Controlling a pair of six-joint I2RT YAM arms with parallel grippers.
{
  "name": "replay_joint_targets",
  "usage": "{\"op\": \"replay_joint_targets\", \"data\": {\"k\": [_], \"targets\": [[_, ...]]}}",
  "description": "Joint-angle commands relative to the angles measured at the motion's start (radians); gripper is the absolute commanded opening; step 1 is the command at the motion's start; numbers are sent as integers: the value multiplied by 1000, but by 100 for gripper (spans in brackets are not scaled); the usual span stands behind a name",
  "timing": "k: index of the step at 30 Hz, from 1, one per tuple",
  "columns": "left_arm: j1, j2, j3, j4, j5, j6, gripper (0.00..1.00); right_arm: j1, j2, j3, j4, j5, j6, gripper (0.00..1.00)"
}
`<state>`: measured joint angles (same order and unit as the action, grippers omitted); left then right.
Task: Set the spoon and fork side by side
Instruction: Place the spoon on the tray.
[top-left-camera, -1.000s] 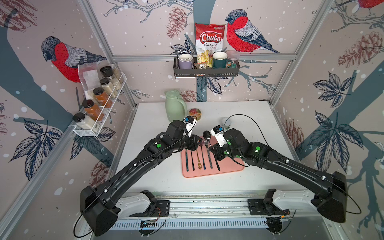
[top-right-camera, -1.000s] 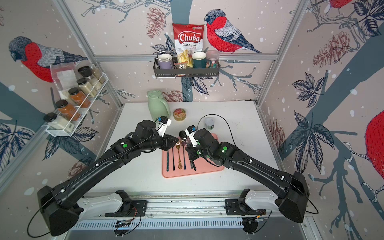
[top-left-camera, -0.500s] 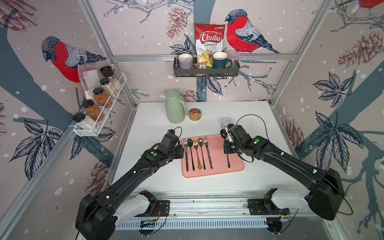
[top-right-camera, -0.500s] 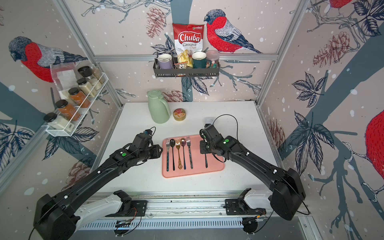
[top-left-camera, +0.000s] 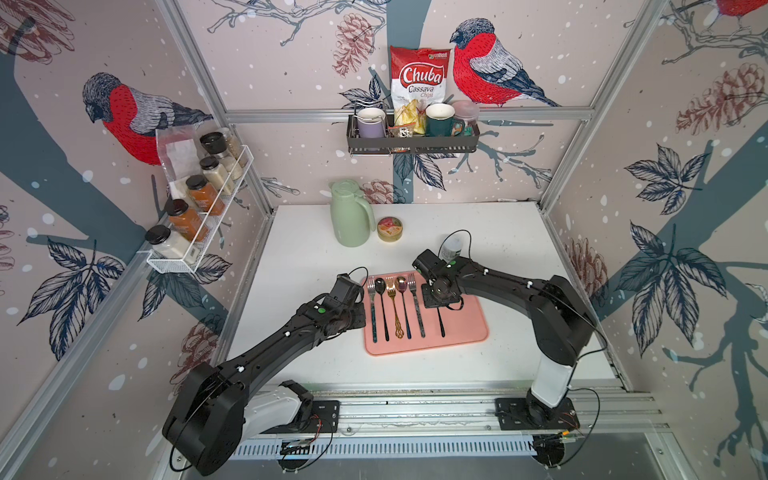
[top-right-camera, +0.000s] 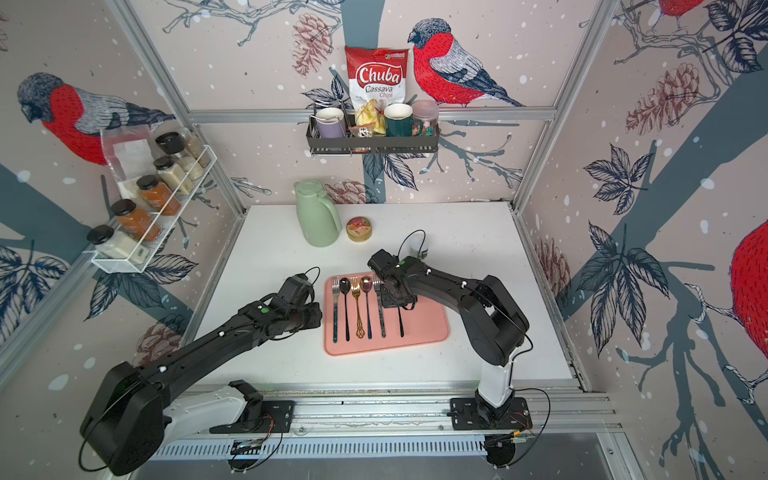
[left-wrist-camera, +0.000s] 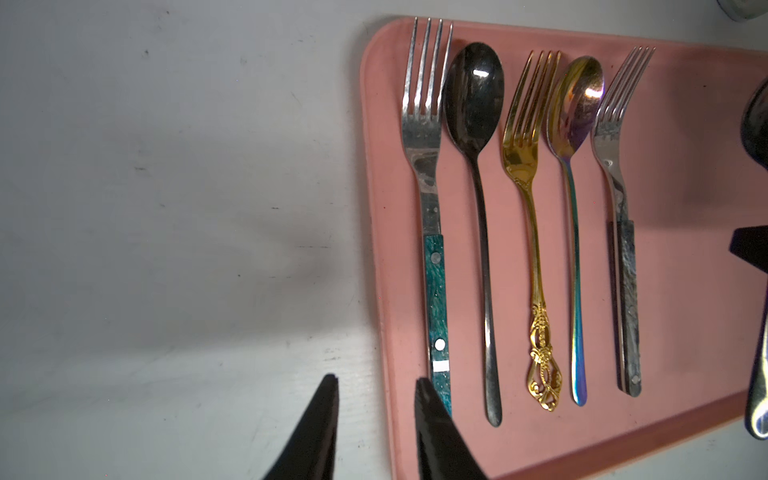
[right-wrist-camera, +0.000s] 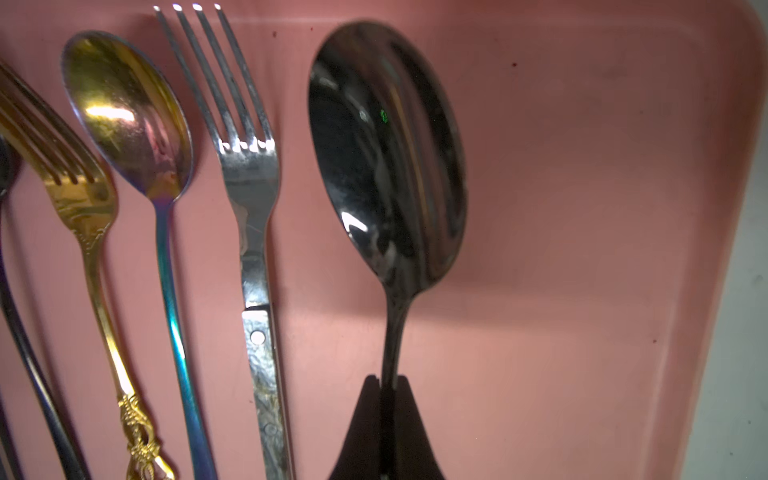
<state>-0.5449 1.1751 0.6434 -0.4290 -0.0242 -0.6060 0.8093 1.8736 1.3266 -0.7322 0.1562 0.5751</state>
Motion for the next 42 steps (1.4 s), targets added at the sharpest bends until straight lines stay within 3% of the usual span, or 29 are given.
{"op": "replay_joint_targets", "data": {"k": [1, 9, 13, 24, 32, 42], "targets": [[2, 12, -10, 48, 23, -18, 33, 6, 48, 49, -49, 39, 21, 0], [10, 64, -38, 108, 36, -37, 26, 6, 84, 52, -22, 29, 38, 1], [14, 63, -35, 124, 43, -41, 26, -2, 82, 33, 12, -18, 63, 1], [15, 46, -18, 104, 43, -34, 26, 9, 112, 40, 14, 2, 66, 1], [17, 35, -11, 100, 44, -32, 27, 8, 122, 31, 17, -8, 65, 16], [16, 63, -20, 110, 67, -25, 26, 16, 41, 53, -65, 33, 60, 25]]}}
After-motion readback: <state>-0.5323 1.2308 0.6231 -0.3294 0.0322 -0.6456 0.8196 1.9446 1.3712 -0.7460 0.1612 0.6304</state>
